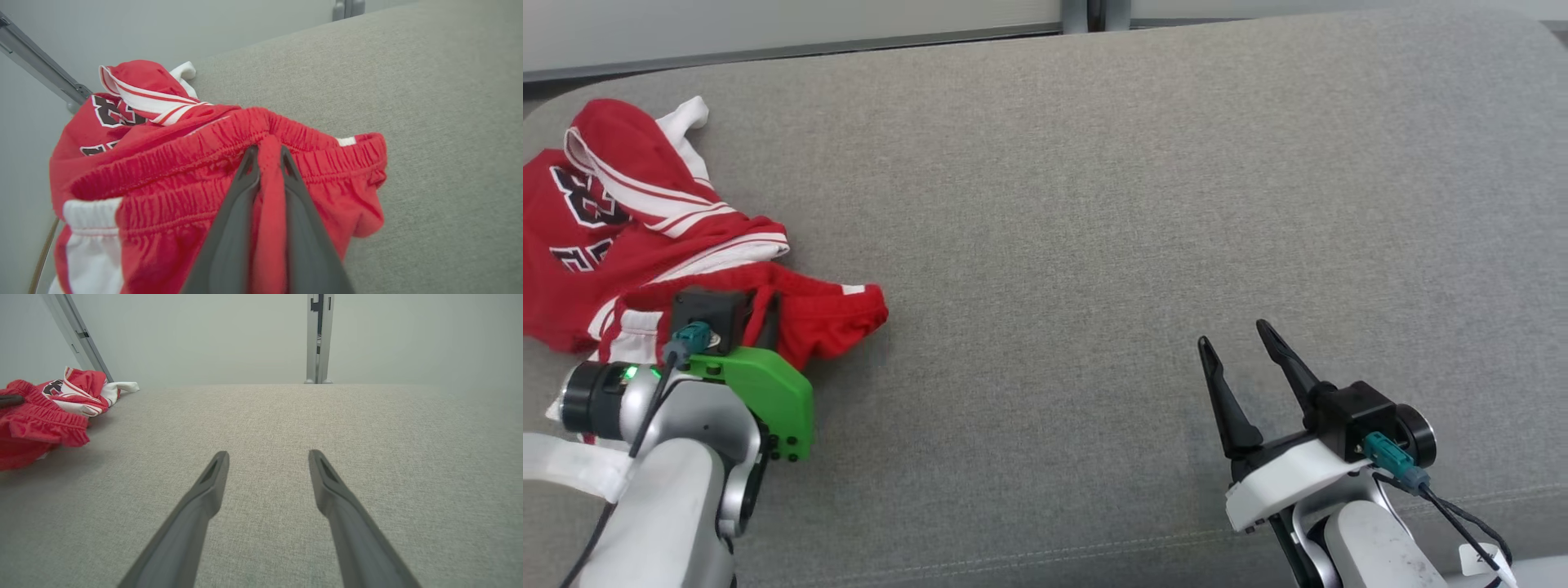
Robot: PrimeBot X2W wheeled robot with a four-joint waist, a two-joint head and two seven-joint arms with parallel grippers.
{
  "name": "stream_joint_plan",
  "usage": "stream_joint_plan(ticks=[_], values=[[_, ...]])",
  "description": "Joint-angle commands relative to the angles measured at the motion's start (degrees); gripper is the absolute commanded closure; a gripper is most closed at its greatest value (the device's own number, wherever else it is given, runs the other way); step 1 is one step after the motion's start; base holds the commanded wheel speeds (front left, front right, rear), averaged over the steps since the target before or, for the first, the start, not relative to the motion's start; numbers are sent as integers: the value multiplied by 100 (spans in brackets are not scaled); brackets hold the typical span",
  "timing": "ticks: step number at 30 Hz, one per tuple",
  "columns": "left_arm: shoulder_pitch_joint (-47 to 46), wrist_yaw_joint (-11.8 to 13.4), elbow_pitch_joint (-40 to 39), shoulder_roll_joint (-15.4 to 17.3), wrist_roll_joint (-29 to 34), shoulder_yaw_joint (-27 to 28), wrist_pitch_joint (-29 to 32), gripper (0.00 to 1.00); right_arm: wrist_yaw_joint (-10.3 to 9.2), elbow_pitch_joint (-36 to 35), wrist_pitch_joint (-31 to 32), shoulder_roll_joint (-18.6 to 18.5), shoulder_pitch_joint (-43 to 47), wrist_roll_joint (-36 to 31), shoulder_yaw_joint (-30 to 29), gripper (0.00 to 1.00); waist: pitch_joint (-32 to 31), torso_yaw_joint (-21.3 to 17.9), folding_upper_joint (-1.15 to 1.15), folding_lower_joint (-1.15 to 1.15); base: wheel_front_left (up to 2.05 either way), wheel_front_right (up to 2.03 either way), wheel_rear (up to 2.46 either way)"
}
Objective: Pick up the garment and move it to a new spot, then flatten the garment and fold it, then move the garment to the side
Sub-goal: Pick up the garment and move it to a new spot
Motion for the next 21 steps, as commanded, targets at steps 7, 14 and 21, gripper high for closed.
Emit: stream_joint_plan(ticks=[7,14,21], values=[[-265,-9,-236,-426,80,-365,111,100,0,-44,-21,-15,177,59,-100,0,-256,-597,0,0,0,0,0],[-945,-124,464,-885,150,-667,-15,100,0,-97,-21,-14,61,128,-1,0,-180,-1154,0,0,0,0,0],[-1833,-248,1444,-1183,283,-886,-191,100,0,-122,-21,-14,-135,283,197,0,120,-1898,0,0,0,0,0]])
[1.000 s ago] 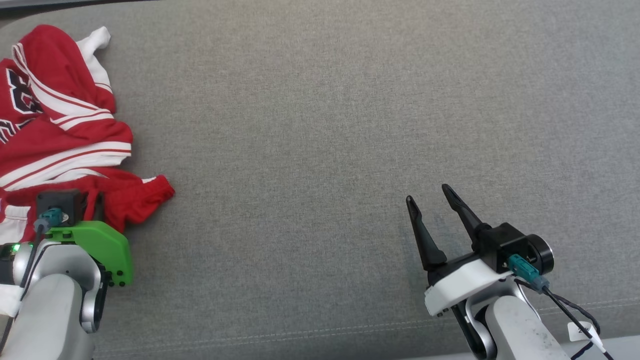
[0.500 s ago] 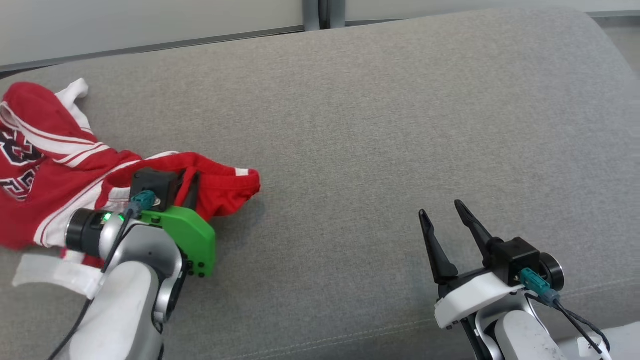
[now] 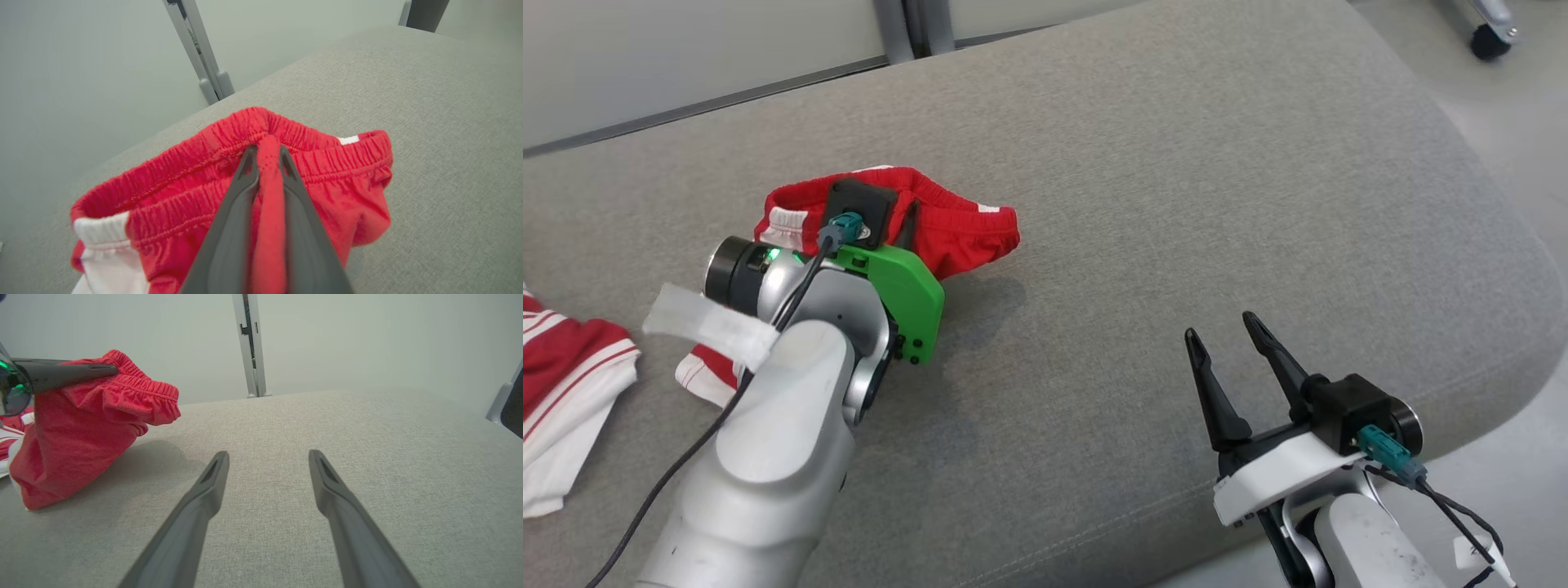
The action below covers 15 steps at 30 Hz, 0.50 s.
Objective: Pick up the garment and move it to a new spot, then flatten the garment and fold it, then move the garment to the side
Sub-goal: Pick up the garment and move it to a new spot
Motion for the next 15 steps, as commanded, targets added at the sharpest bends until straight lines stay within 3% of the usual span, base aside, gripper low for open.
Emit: stream_joint_plan(ticks=[1,6,15], values=[[-451,-52,435,-112,78,-59,-145,100,0,-48,-21,-11,-143,121,94,0,341,-753,0,0,0,0,0],[-1037,-129,1311,-344,146,-224,-421,100,0,-90,-21,-7,-258,305,244,0,595,-1268,0,0,0,0,0],[-1351,-218,2203,-566,34,-572,-883,100,0,-102,-21,-6,-326,437,390,0,734,-1574,0,0,0,0,0]])
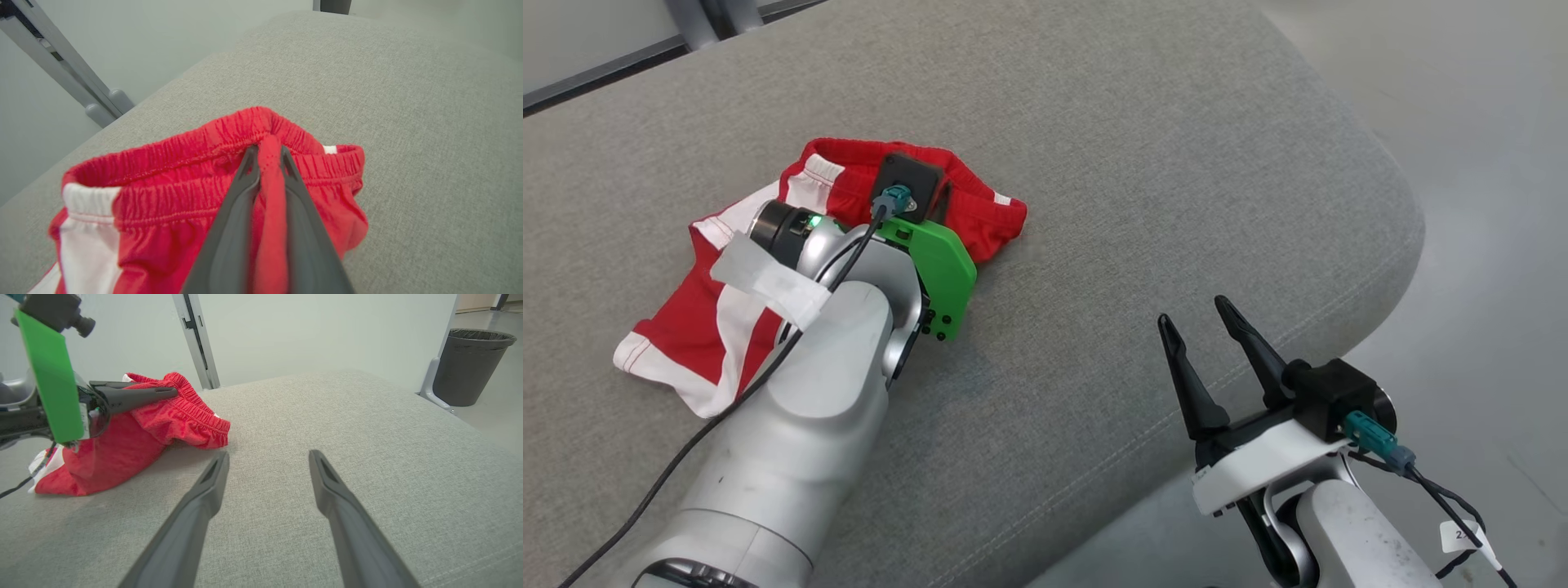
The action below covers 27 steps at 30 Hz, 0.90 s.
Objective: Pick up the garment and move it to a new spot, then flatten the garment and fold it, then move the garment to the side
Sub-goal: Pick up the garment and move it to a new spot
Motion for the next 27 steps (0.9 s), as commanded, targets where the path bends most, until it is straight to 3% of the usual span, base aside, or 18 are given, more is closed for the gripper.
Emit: stream_joint_plan(ticks=[1,3,5,6,15,27], values=[[-107,-2,90,10,-77,-38,-113,100,0,-15,-21,0,-95,30,29,0,171,-205,0,0,0,0,0],[-118,38,213,-8,-152,-115,-299,100,0,-6,-21,0,-117,52,61,0,174,-234,0,0,0,0,0],[-44,-19,180,-17,-373,-272,-453,11,0,14,-21,-1,-135,66,94,0,167,-262,0,0,0,0,0],[0,-25,146,-19,-468,-371,-519,0,0,26,-21,-2,-135,65,104,0,160,-267,0,0,0,0,0],[210,66,-364,-7,-1518,-1374,-1008,0,0,132,-21,-2,-35,-99,-28,0,-26,16,0,0,0,0,0],[661,412,-826,-14,-2156,-2116,-1472,0,0,464,205,-95,-219,-429,-455,0,-860,1569,0,0,0,0,0]])
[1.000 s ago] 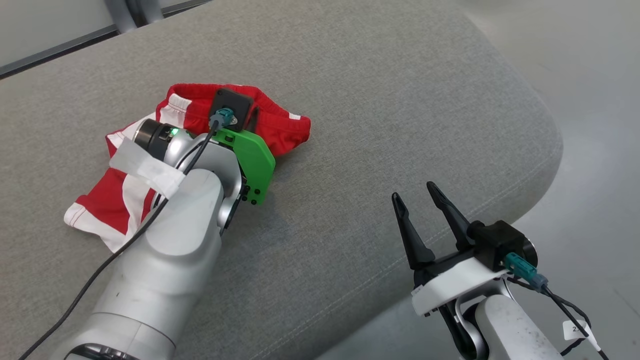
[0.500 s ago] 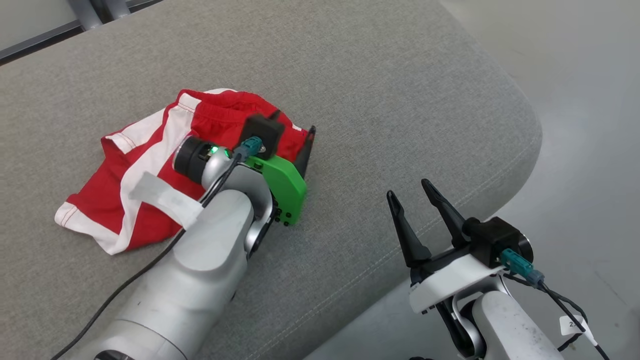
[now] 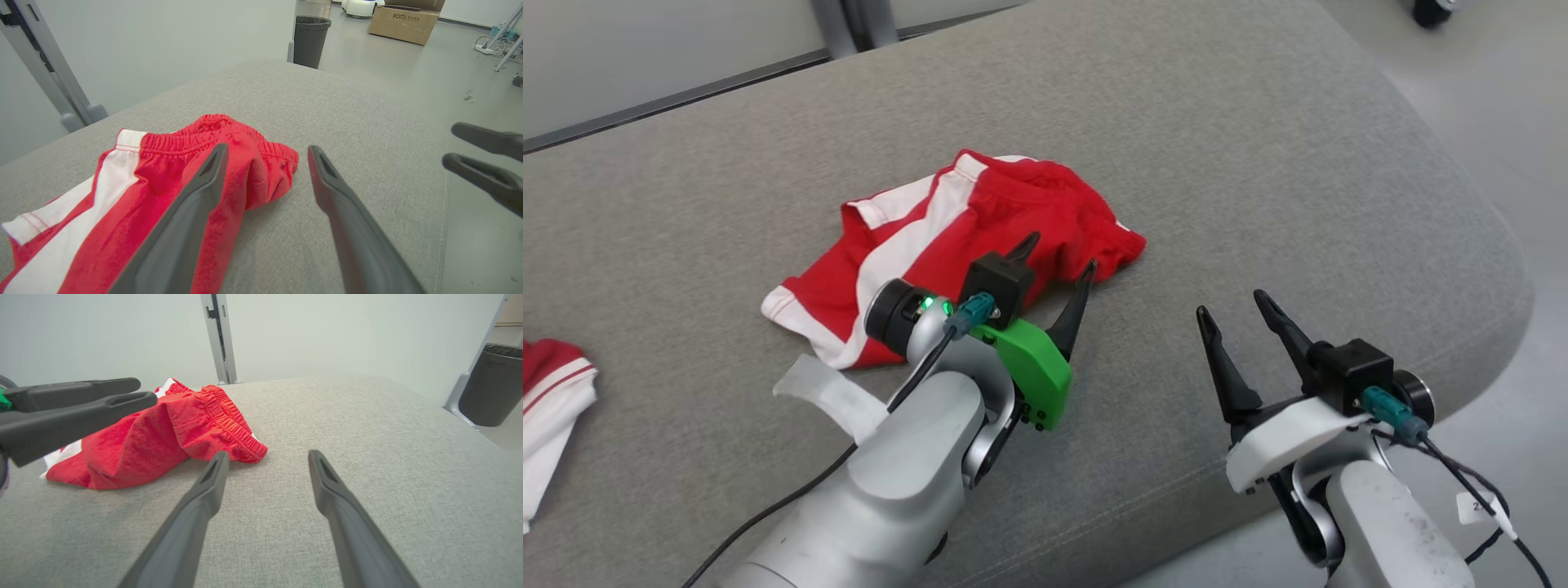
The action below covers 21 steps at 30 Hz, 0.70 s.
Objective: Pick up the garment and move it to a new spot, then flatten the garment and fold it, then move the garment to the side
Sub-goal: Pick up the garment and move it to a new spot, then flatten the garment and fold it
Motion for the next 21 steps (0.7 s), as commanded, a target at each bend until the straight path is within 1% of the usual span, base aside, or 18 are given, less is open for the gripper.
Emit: stream_joint_plan(ticks=[1,2,3,4,8,11,12,13,14,17,21], values=[[180,109,-25,20,7,-10,-78,0,-1,49,212,-73,-127,74,-56,0,-570,887,0,0,0,0,0],[255,172,-41,29,20,-16,-108,0,0,65,366,-114,-205,121,-99,0,-617,1027,0,0,0,0,0],[255,172,-41,29,20,-16,-108,0,0,65,366,-114,-205,121,-99,0,-617,1027,0,0,0,0,0],[344,198,-72,30,-15,-2,-140,0,0,73,507,-169,-285,170,-152,0,-660,1170,0,0,0,0,0],[686,348,-249,149,-129,82,-209,0,0,98,1130,-327,-642,421,-232,0,-740,1632,0,0,0,0,0],[951,482,-442,231,-189,153,-243,0,0,220,1712,-459,-925,746,-254,0,-737,1937,0,0,0,0,0],[1027,535,-513,258,-201,176,-261,0,0,236,1877,-536,-1054,805,-216,0,-727,2029,0,0,0,0,0],[1170,619,-673,301,-224,201,-274,0,0,268,2163,-666,-1273,971,-134,0,-683,2209,0,0,0,0,0],[1234,660,-748,330,-208,189,-280,0,0,295,2295,-739,-1382,1023,-73,0,-651,2283,0,0,0,0,0],[1390,740,-990,414,-187,178,-284,0,0,398,2577,-950,-1754,1164,140,0,-534,2467,0,0,0,0,0],[1493,852,-1305,497,-135,145,-266,0,0,702,2888,-1119,-2228,1430,308,0,-376,2677,0,0,0,0,0]])
